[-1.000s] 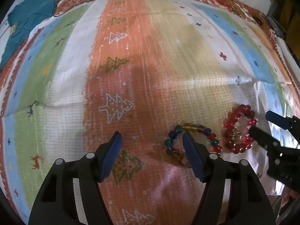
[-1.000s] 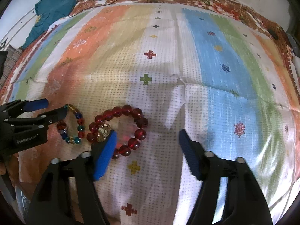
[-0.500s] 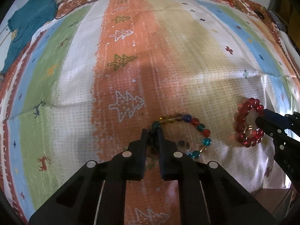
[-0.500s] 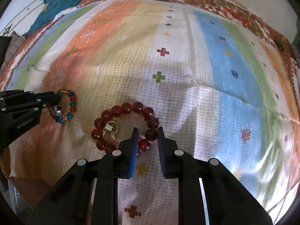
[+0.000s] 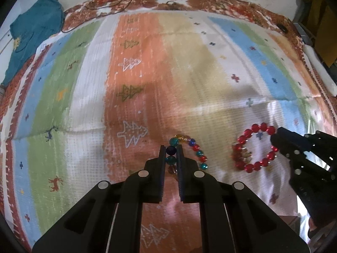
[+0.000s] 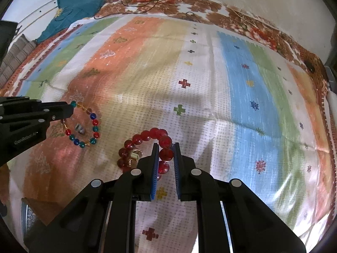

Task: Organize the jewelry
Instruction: 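Lift the multicolour bracelet with the left tool while the right tool carries the red bracelet toward the tin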

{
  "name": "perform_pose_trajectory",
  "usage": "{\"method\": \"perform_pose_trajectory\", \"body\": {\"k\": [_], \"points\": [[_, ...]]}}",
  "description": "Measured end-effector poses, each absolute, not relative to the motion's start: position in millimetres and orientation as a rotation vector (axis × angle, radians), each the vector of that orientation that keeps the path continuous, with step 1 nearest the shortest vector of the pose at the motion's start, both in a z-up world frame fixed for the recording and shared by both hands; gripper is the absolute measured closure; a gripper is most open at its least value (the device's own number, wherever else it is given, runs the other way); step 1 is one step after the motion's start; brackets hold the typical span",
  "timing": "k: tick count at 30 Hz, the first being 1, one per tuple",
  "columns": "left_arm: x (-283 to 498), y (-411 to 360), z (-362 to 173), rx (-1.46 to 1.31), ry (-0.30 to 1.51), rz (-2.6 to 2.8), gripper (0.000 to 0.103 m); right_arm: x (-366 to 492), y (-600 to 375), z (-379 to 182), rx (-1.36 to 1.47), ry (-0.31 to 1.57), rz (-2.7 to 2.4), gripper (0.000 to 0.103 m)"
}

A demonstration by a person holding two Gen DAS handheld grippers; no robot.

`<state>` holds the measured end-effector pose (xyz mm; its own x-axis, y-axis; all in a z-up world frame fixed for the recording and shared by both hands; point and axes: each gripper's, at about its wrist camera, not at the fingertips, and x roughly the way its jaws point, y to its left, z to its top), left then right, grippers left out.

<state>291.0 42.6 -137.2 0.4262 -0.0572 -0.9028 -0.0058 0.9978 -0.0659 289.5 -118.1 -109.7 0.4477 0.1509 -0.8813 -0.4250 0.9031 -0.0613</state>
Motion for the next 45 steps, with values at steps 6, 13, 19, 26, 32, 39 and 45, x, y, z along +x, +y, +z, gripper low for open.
{"method": "perform_pose_trajectory", "body": {"k": [6, 13, 19, 26, 32, 39, 45], "points": [[290, 35, -124, -0.068, 1.114, -0.058, 0.094, 283, -115, -91, -0.272, 1.012, 0.389, 0.089], [285, 32, -111, -0.071, 1.095, -0.059, 0.094, 277, -114, -75, -0.254, 0.981, 0.412, 0.089], [276, 34, -99, -0.082, 1.079, -0.052, 0.094, 272, -118, -65, -0.232, 0.963, 0.415, 0.089], [260, 36, -94, -0.094, 1.086, -0.053, 0.094, 259, -119, -58, -0.219, 0.956, 0.422, 0.089], [249, 35, -87, -0.099, 1.089, -0.06, 0.094, 245, -122, -52, -0.213, 0.955, 0.426, 0.089], [234, 27, -72, -0.102, 1.06, -0.076, 0.094, 229, -123, -34, -0.204, 0.923, 0.436, 0.089], [220, 17, -58, -0.116, 1.042, -0.109, 0.094, 218, -124, -25, -0.2, 0.904, 0.444, 0.089]]}}
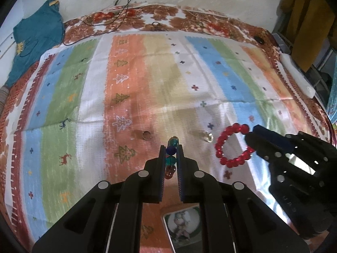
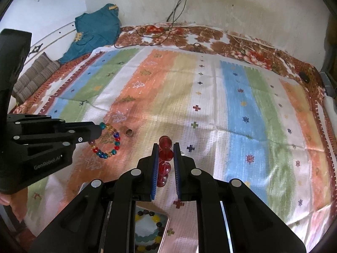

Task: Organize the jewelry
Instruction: 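Lift the multicolour bracelet with the left tool while the right tool carries the red bracelet toward the tin, then lower both bracelets into the tin box and open both tools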

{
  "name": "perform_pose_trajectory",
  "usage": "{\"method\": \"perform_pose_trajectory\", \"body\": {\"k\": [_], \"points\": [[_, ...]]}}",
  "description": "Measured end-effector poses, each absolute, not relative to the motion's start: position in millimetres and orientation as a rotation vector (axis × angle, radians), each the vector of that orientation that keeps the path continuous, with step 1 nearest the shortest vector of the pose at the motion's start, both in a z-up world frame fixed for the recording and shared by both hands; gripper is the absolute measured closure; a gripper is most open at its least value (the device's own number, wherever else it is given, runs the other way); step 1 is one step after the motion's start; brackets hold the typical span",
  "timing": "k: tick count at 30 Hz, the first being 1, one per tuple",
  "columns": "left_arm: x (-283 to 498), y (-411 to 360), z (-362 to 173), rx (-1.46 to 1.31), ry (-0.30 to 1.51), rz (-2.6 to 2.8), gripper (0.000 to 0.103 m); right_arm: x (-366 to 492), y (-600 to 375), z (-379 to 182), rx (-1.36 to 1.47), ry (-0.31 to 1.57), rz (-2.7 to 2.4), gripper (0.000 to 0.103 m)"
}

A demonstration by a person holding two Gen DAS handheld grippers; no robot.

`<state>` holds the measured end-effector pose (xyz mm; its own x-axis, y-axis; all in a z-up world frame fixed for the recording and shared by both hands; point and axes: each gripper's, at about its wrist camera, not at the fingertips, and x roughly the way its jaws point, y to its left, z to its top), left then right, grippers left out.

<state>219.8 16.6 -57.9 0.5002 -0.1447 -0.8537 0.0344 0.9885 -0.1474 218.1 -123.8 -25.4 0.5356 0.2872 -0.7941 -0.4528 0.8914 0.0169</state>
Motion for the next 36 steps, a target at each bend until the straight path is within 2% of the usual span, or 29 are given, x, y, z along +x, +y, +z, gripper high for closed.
{"method": "perform_pose_trajectory", "body": {"k": [36], "points": [[133, -4, -16, -0.107, 0.946, -0.182, 0.094, 147, -147, 1, -0.18, 0.869, 0.504, 0.089]]}}
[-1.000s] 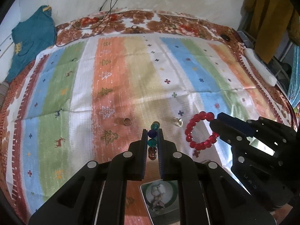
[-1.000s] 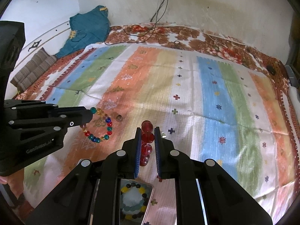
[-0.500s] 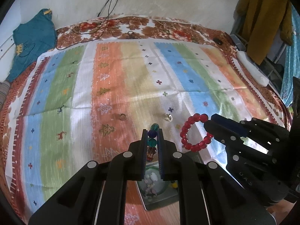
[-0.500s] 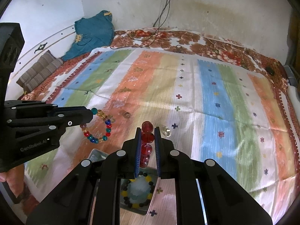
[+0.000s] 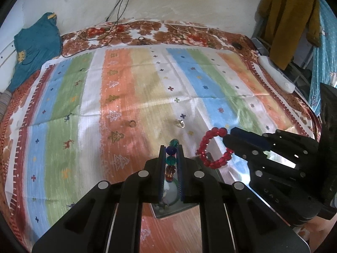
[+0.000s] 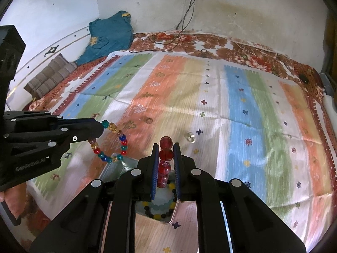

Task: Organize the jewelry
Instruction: 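Lower both bracelets into the tin box and open both tools, then move both open tools over the gold ring and gold charm on the cloth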

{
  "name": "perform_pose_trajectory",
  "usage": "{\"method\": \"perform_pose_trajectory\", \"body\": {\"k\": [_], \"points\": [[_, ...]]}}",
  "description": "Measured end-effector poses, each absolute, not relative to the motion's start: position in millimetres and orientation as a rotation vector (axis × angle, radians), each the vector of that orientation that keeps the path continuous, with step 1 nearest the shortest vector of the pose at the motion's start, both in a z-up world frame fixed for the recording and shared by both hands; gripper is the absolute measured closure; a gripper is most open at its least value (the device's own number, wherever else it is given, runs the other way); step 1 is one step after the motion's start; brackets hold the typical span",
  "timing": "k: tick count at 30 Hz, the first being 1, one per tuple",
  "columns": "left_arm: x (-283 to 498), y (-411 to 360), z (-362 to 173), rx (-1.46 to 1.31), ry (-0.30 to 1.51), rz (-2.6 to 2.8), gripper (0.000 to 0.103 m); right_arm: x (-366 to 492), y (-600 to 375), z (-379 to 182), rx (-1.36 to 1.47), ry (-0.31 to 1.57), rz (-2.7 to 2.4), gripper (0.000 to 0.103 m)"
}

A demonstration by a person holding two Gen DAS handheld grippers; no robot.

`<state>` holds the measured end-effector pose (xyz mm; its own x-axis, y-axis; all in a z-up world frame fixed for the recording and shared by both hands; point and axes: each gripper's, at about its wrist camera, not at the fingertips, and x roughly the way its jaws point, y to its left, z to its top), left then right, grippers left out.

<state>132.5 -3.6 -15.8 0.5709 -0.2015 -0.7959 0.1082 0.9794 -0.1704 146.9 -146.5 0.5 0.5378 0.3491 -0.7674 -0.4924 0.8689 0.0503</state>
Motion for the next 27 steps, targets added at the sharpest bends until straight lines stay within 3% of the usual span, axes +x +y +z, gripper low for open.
{"method": "perform_pose_trajectory", "body": {"k": [15, 27], "points": [[112, -10, -20, -0.094, 0.969, -0.177, 0.093, 128, -151, 0, -0.212, 0.869, 0.492, 0.089], [120, 12, -30, -0.137, 0.989, -0.09, 0.063, 144, -165, -12, -0.164, 0.94, 0.43, 0.066]]}}
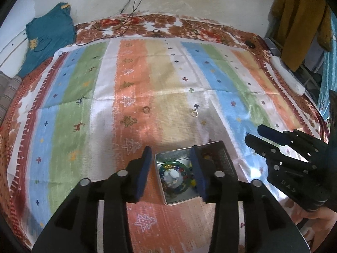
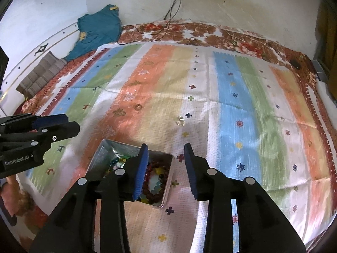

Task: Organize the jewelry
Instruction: 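Move both open tools over the gold ring and gold charm on the cloth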

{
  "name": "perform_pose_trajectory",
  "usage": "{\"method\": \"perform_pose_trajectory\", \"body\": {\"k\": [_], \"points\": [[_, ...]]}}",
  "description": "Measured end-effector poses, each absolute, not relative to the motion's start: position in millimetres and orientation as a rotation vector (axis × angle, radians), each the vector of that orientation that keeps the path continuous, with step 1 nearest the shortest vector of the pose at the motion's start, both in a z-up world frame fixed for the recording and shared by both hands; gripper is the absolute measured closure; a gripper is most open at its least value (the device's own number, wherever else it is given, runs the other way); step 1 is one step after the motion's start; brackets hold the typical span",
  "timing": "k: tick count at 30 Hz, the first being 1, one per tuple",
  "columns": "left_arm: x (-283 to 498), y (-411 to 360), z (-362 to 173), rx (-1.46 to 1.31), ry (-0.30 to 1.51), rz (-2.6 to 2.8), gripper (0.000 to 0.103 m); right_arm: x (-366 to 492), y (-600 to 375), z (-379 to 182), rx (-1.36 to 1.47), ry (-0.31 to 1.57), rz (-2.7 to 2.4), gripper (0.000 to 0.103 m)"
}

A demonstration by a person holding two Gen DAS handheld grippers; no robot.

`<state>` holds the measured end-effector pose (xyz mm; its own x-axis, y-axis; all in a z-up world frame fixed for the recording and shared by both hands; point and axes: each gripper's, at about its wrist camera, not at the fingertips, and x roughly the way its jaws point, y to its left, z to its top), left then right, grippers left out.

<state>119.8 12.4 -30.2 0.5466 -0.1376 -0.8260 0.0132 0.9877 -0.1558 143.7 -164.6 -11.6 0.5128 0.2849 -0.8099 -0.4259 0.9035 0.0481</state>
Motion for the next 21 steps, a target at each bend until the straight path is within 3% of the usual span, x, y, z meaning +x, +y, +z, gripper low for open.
{"method": "perform_pose_trajectory", "body": {"k": [10, 16, 21], "points": [[125, 19, -33, -0.172, 0.989, -0.059, 0.048, 153, -162, -18, -0.164, 0.971, 0.425, 0.055], [134, 22, -35, -0.179, 0.988, -0.037, 0.044, 158, -162, -19, -0.161, 0.971, 0.413, 0.047], [145, 22, -41, -0.165, 0.998, -0.027, 0.042, 170, -162, -24, -0.148, 0.99, 0.399, 0.046]]}}
